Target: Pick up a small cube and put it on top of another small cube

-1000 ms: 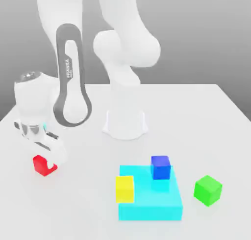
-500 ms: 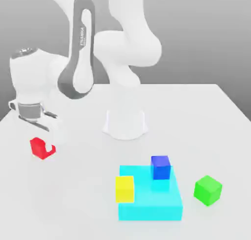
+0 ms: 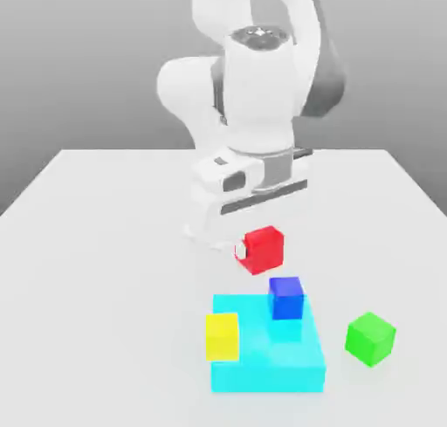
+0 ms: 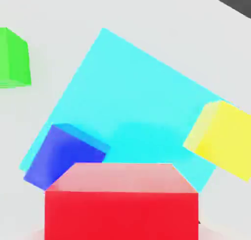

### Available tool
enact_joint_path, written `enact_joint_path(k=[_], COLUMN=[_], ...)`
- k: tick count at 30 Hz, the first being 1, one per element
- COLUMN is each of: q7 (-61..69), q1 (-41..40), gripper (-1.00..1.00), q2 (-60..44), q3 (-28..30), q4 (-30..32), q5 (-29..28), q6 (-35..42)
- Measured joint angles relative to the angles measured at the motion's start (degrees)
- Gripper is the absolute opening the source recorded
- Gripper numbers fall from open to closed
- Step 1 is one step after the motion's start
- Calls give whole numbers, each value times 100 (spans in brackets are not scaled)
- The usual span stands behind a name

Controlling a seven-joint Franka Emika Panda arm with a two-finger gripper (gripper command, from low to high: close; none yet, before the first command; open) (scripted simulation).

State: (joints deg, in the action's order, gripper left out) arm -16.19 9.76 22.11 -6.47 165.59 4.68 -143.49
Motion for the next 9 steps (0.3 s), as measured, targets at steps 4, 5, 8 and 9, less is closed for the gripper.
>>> enact_joint_path(k=[4, 5, 8, 9], q7=[-16, -30, -41, -41], q1=[35, 26, 20, 20], gripper=[-100, -100, 100, 100], q2=[-701, -904, -1040, -1040], q3=[-105, -119, -127, -127], q4=[104, 132, 151, 151], q5=[-60, -80, -93, -93], q6=[-802, -1035, -1190, -1190])
